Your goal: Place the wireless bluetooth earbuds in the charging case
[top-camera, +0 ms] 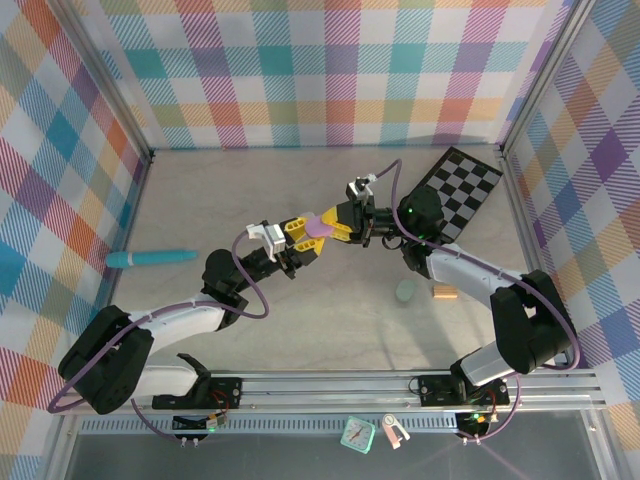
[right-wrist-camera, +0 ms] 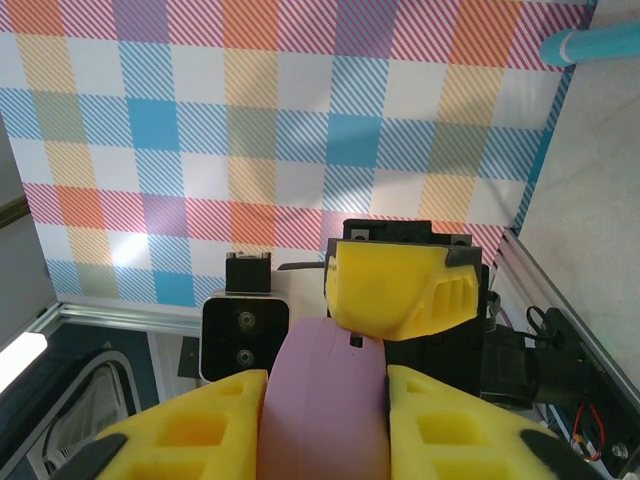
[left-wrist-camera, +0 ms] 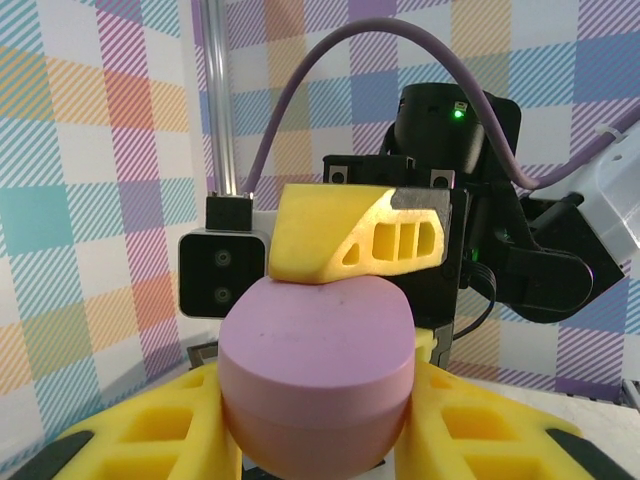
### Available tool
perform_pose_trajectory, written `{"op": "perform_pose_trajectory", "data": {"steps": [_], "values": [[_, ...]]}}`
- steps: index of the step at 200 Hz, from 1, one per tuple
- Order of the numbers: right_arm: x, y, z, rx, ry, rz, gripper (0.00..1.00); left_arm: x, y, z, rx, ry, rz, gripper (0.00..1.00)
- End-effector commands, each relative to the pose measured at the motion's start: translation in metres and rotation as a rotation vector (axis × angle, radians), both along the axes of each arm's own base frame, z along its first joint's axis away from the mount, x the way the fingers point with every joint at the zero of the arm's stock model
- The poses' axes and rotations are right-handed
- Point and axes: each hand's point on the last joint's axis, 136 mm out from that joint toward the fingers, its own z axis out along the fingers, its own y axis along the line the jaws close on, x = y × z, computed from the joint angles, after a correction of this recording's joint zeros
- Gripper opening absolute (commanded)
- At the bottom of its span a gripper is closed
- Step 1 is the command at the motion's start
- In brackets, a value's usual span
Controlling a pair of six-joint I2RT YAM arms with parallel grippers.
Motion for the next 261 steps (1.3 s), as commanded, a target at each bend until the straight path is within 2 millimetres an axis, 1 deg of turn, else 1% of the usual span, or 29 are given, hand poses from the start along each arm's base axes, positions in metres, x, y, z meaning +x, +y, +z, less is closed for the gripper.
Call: {"op": "perform_pose_trajectory", "data": {"steps": [1,14,22,39,41,44,53,58,70,84,95,112,131,140,159,181,261], "values": [[0.005,0.0,0.014,0.016,-0.072,-0.034,0.46,-0.015,-0.003,0.022,-0.029,-0.082,-0.068,0.3],[0.004,-0.001,0.012,-0.006,-0.096,-0.044,0.57,-0.016,-0.002,0.021,-0.026,-0.078,-0.068,0.3],[0.005,-0.003,0.01,-0.026,-0.117,-0.056,0.62,-0.016,-0.001,0.019,-0.022,-0.067,-0.063,0.3],[0.009,-0.013,0.001,-0.115,-0.165,-0.095,0.68,-0.018,0.002,0.016,-0.013,-0.052,-0.063,0.3],[0.01,-0.014,0.005,-0.115,-0.198,-0.104,0.69,-0.018,0.002,0.016,-0.013,-0.047,-0.065,0.3],[0.01,-0.016,0.006,-0.129,-0.23,-0.116,0.7,-0.018,0.002,0.015,-0.01,-0.045,-0.066,0.3],[0.01,-0.021,0.003,-0.201,-0.318,-0.143,0.75,-0.02,0.003,0.013,-0.006,-0.031,-0.072,0.3],[0.008,-0.024,0.002,-0.239,-0.374,-0.151,0.79,-0.022,0.003,0.012,-0.001,-0.021,-0.079,0.3],[0.0,-0.03,0.003,-0.298,-0.526,-0.143,0.82,-0.024,0.003,0.009,0.011,0.003,-0.092,0.3],[-0.012,-0.035,0.006,-0.369,-0.758,-0.128,0.84,-0.026,0.003,0.008,0.018,0.035,-0.108,0.3],[-0.02,-0.037,0.007,-0.418,-0.905,-0.112,0.85,-0.029,0.002,0.009,0.019,0.049,-0.126,0.3],[-0.036,-0.036,0.012,-0.433,-1.086,-0.054,0.86,-0.034,0.0,0.01,0.02,0.075,-0.168,0.29],[-0.049,-0.029,0.014,-0.418,-1.284,-0.014,0.87,-0.038,-0.003,0.011,0.025,0.095,-0.209,0.29],[-0.048,-0.026,0.013,-0.438,-1.347,-0.016,0.87,-0.04,-0.004,0.012,0.026,0.101,-0.225,0.29],[-0.04,-0.024,0.006,-0.487,-1.377,-0.023,0.88,-0.042,-0.006,0.014,0.029,0.11,-0.249,0.28],[-0.032,-0.024,0.005,-0.509,-1.39,-0.046,0.88,-0.044,-0.006,0.016,0.021,0.113,-0.259,0.28],[-0.03,-0.026,-0.002,-0.545,-1.388,-0.038,0.89,-0.046,-0.009,0.02,0.023,0.121,-0.288,0.28]]}}
